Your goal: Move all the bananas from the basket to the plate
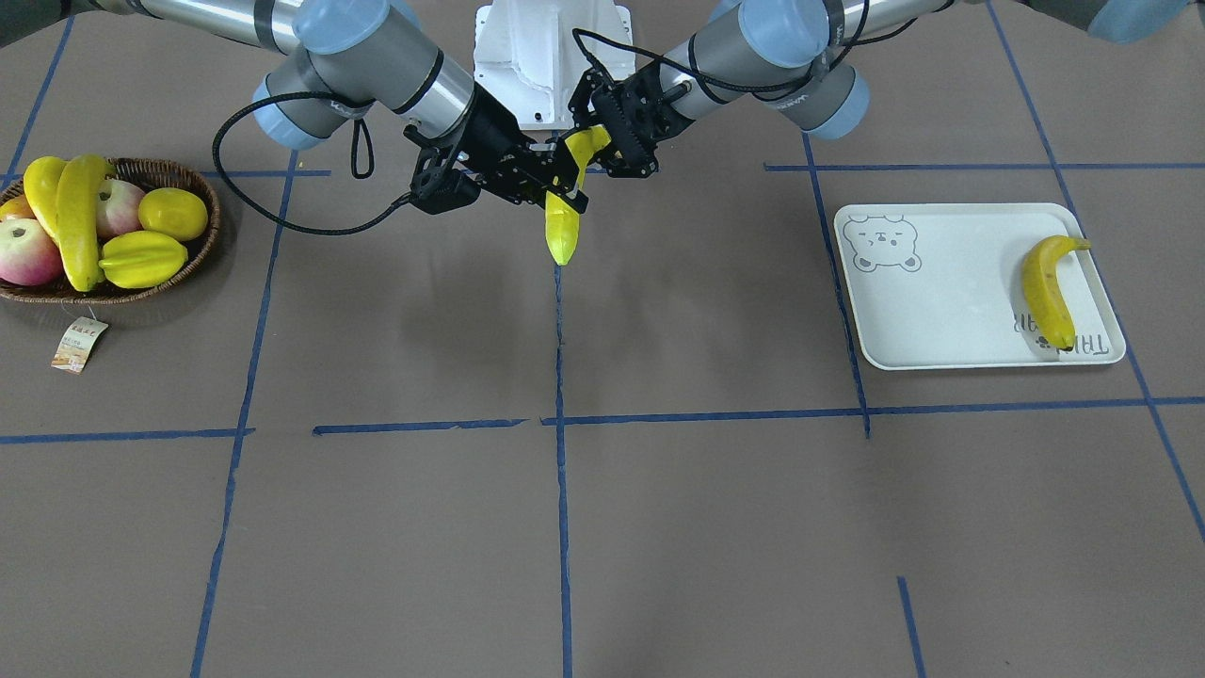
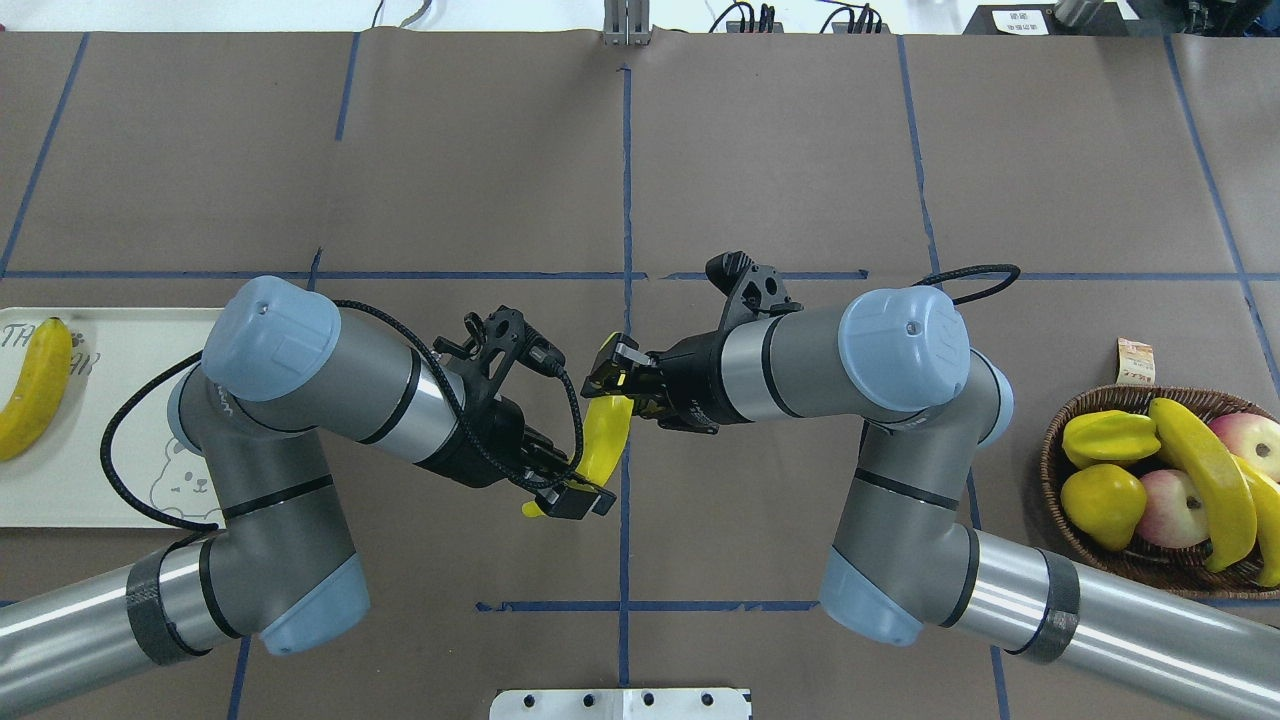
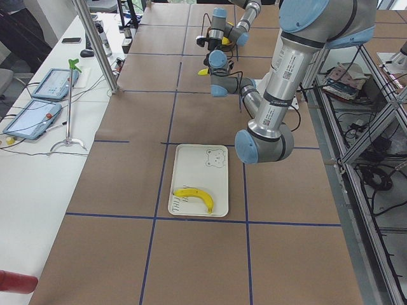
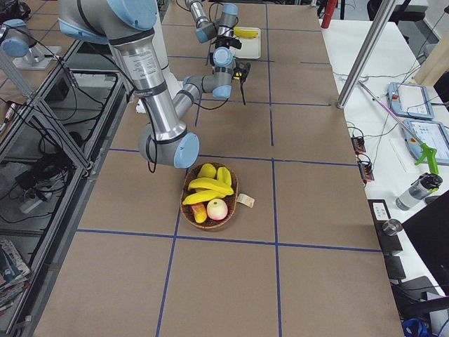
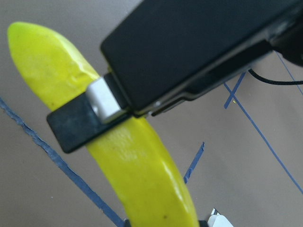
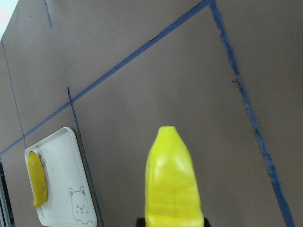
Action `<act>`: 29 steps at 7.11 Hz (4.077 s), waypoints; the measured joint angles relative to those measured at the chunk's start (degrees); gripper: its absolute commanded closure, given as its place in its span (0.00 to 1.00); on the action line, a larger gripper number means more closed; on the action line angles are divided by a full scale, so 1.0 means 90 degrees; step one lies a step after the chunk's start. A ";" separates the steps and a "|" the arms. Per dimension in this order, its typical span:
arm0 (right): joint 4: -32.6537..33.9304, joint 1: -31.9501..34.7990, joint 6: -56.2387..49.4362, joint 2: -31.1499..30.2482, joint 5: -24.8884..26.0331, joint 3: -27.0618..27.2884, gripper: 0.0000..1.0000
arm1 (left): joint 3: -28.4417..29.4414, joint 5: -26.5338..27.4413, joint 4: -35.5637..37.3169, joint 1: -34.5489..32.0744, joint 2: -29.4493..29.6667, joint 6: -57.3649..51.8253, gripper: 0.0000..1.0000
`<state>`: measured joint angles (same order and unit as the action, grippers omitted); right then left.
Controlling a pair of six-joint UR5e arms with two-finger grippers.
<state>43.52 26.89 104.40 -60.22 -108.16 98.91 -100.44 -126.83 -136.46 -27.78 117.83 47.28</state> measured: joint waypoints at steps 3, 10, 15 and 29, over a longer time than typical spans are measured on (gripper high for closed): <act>0.0050 0.0001 -0.0017 -0.0001 0.0267 0.0013 0.00 | -0.0063 0.0009 -0.0004 -0.0026 -0.0039 0.0172 1.00; 0.1034 0.0358 -0.0090 -0.0060 0.0029 0.0144 0.00 | -0.0125 0.0081 0.0435 -0.0818 -0.0737 0.1573 1.00; 0.4461 0.1074 -0.1546 -0.0237 -0.0926 0.1398 0.00 | -0.0337 0.0095 0.1300 -0.1749 -0.1916 0.0852 1.00; 0.5487 0.1313 -0.2059 -0.0427 -0.1042 0.1855 0.00 | 0.0294 0.0002 0.1556 -0.3100 -0.3849 -0.0471 0.85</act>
<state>92.90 38.70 85.87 -64.07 -117.54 115.60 -97.80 -126.82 -122.46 -55.68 83.19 43.05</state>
